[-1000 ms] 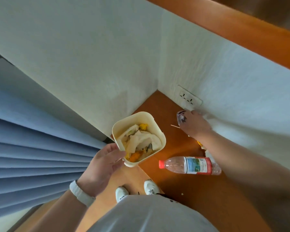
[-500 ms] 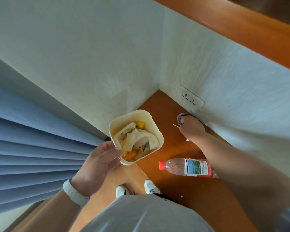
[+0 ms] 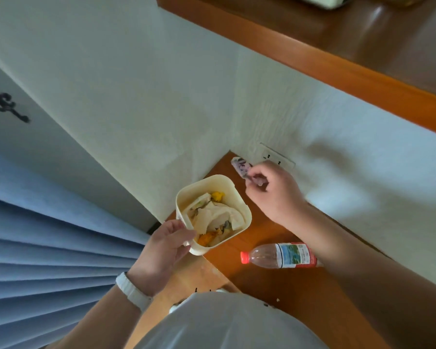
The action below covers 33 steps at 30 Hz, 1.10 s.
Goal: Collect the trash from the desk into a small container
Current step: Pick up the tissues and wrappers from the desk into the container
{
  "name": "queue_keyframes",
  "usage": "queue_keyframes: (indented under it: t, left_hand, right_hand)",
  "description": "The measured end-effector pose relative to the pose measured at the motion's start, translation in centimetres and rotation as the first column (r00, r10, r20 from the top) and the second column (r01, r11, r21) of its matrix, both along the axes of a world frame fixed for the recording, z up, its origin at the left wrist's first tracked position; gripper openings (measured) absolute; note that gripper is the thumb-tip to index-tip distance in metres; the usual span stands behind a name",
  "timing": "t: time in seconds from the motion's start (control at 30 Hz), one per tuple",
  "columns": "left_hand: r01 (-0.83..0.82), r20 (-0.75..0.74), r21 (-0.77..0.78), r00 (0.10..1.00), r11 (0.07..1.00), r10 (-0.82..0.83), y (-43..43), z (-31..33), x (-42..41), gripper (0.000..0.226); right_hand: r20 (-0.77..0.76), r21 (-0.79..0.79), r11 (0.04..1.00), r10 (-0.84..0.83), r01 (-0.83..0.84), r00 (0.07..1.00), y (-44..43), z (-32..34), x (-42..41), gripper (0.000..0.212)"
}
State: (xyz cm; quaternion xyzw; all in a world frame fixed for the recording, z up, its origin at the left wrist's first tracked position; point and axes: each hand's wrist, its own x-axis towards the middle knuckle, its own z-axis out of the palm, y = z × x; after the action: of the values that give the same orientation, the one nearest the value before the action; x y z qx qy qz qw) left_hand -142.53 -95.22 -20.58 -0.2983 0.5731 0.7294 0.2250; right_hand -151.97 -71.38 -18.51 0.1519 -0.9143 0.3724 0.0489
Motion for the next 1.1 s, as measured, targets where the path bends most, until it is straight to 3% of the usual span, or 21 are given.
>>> queue_keyframes:
  t: [0.17, 0.37, 0.53, 0.6, 0.77, 0.9, 1.1]
  left_hand:
    - [0.050, -0.007, 0.003, 0.999, 0.999, -0.050, -0.6, 0.2, 0.2, 0.016]
    - [0.088, -0.012, 0.044, 0.996, 0.995, -0.087, -1.3, 0.7, 0.4, 0.017]
    - [0.095, 0.016, 0.056, 0.995, 0.994, -0.096, -1.2, 0.4, -0.4, 0.029]
    - [0.079, 0.029, 0.038, 0.996, 0.996, -0.080, -1.0, -0.1, -0.6, 0.020]
    - [0.084, 0.046, -0.019, 0.995, 0.996, -0.083, 0.4, -0.7, -0.6, 0.029]
    - [0.088, 0.050, -0.060, 0.995, 0.994, -0.085, 1.5, -0.8, -0.4, 0.025]
    - [0.064, 0.043, -0.080, 0.997, 0.995, -0.061, 3.4, -1.4, 0.2, 0.025]
  right_hand:
    - [0.174, 0.014, 0.944, 0.321, -0.328, 0.931, -4.4, 1.0, 3.5, 0.010]
    - [0.246, 0.006, 0.927, 0.361, -0.374, 0.899, -6.3, -0.4, 5.6, 0.015]
    - [0.185, 0.003, 0.986, 0.162, -0.166, 0.969, -3.0, -0.5, 5.8, 0.028]
    - [0.153, 0.051, 0.998, 0.024, -0.032, 0.988, -0.6, -1.3, 5.2, 0.025]
    - [0.298, 0.291, 0.920, -0.349, 0.264, 0.888, 7.2, -7.5, 2.8, 0.023]
    - [0.378, 0.372, 0.874, -0.451, 0.313, 0.808, 10.8, -11.9, 1.7, 0.018]
    - [0.373, 0.483, 0.850, -0.418, 0.211, 0.828, 12.5, -16.3, 1.1, 0.027]
